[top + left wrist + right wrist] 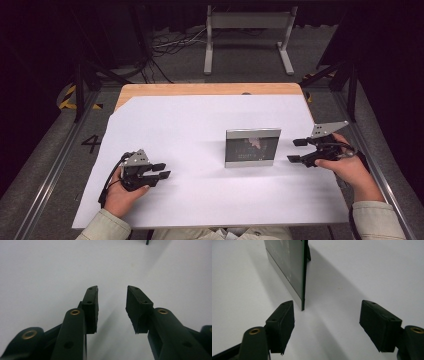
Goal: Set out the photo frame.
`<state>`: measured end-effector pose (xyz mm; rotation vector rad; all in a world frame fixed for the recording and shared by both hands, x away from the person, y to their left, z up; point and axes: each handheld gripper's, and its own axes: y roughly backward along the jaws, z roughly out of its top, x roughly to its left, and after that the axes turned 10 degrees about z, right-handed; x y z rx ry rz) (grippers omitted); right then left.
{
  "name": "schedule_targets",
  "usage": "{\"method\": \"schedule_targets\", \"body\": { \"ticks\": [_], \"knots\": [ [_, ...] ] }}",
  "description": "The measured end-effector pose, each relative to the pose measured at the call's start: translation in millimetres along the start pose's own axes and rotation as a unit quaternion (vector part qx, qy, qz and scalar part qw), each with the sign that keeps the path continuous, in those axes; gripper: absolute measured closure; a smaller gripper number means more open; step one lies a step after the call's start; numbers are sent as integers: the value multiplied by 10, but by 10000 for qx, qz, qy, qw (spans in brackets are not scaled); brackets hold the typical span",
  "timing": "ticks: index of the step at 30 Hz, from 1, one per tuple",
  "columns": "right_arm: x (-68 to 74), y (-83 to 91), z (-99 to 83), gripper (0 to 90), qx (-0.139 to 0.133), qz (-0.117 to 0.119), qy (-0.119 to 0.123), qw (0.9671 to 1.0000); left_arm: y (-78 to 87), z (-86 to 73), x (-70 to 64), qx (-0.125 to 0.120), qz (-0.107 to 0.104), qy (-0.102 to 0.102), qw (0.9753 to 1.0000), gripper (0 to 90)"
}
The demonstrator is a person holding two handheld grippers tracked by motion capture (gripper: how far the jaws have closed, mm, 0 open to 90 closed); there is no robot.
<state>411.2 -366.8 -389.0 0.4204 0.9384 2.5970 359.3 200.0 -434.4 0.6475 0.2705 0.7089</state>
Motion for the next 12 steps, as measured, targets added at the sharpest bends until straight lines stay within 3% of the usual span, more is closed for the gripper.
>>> {"method": "schedule_targets", "body": {
  "ticks": [12],
  "knots": [
    [17, -95, -142, 282, -244, -54, -109, 9996, 3, -1, 5, -17, 9, 36, 10000, 629]
  ]
}}
